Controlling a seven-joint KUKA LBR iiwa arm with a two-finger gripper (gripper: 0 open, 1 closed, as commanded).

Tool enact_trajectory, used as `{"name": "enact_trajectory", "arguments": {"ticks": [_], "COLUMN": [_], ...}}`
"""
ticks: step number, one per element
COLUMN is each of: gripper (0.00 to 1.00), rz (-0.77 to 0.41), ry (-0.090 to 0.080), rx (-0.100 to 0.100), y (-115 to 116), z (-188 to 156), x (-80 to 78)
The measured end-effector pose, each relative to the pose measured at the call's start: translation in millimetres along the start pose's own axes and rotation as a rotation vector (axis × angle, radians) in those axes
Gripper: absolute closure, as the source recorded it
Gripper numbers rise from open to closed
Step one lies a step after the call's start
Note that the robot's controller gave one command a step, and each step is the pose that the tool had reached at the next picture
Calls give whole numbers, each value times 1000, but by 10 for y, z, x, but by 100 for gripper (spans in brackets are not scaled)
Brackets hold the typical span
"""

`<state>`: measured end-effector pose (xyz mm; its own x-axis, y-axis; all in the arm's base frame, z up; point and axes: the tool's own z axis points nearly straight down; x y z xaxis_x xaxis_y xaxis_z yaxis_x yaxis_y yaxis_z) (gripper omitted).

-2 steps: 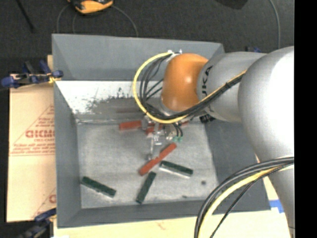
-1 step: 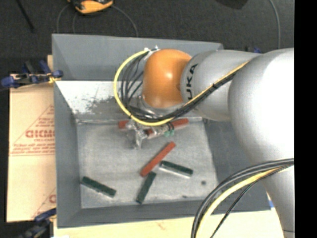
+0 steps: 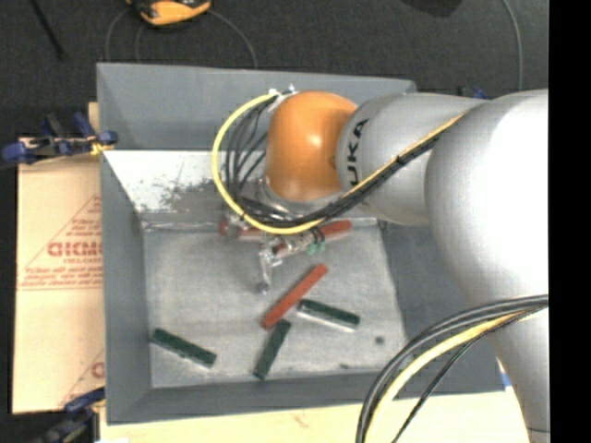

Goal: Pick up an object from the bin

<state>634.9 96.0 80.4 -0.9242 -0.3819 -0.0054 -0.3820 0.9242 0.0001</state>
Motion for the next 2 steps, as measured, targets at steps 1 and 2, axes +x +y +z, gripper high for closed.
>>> {"name": "enact_trajectory", "arguments": {"ticks": [1, 2], "gripper": [0, 0], "rz": [0, -78], "ry": [0, 3], "rx": [0, 0], "y": [1, -363], "z": [0, -184], "x": [0, 231]}}
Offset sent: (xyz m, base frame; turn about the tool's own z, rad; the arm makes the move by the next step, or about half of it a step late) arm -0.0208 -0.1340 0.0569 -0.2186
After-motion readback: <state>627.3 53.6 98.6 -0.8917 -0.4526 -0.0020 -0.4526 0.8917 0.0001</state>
